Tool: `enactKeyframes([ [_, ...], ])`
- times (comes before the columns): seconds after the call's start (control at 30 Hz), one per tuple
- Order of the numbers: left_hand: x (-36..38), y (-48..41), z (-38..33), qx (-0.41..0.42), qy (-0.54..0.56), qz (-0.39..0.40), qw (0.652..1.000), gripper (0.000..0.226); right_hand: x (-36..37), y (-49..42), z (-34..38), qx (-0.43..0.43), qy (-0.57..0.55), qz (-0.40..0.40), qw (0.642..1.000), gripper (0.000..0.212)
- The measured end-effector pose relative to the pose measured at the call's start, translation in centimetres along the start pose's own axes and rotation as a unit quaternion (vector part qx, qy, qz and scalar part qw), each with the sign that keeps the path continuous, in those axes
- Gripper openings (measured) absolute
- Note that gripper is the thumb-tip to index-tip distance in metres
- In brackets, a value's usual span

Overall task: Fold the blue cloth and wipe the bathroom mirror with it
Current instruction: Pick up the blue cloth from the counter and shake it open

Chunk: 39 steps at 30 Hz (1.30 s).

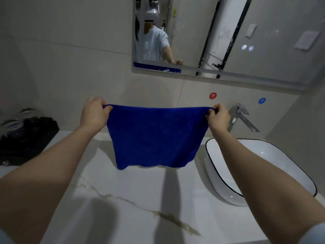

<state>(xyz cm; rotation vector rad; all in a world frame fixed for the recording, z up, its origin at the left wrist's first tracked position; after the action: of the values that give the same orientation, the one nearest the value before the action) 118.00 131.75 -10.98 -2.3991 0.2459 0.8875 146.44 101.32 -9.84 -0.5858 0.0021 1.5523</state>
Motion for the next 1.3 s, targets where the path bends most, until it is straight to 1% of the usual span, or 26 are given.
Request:
enactKeyframes([
  [0.1,-0.1,0.2,0.1,-0.024,0.024,0.011,0.999,0.022,-0.2,0.2,-0.2,-0.004,0.002,-0.002,1.000,0.012],
  [0.23,0.2,1.3,-0.4,-0.056,0.088,0.039,0.994,0.027,-1.2,0.4,0.0,-0.009,-0.008,-0.012,1.000,0.012],
  [0.37,0.1,3.2,-1.3,-0.059,0.113,0.047,0.991,0.017,-3.2,1.0,0.0,-0.019,-0.001,-0.029,0.999,0.013],
  [0.5,-1.0,5.5,-2.8,-0.053,0.142,0.031,0.988,0.014,-5.5,2.0,-0.6,-0.023,-0.002,-0.025,0.999,0.013],
  [0.6,-2.2,7.7,-4.2,-0.043,0.141,0.017,0.989,0.014,-8.0,3.2,-1.1,-0.029,-0.003,-0.026,0.999,0.016],
  [0.77,-4.0,13.0,-5.3,-0.030,0.122,0.011,0.992,0.028,-12.1,5.4,-2.3,-0.037,0.002,-0.007,0.999,0.016],
  [0.9,-5.5,17.0,-5.5,-0.040,0.118,0.000,0.992,0.027,-14.7,7.4,-2.2,-0.072,0.021,-0.007,0.997,0.028],
  [1.03,-6.9,19.2,-5.4,-0.046,0.120,-0.009,0.992,0.016,-15.4,8.4,-2.4,-0.083,0.047,0.003,0.995,0.034],
  [1.13,-6.9,19.5,-4.5,-0.059,0.107,-0.002,0.993,0.018,-14.4,8.8,-3.4,-0.052,0.065,0.036,0.996,0.035],
  [1.3,-3.3,19.5,-0.6,-0.106,0.073,0.045,0.991,0.026,-10.3,9.7,-8.0,0.061,0.108,0.096,0.988,0.041],
])
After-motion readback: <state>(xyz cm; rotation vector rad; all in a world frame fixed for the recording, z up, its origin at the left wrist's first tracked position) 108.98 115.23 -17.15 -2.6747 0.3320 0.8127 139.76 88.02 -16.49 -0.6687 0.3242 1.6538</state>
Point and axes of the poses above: each hand's wrist, its own y-axis away from the middle knuckle, its own x-axis out of the palm, z = x × y, the point moved 10 cm from there along -y, towards the middle knuckle, and after that the axes turned 6 degrees about -z, right-handed, at the moved point
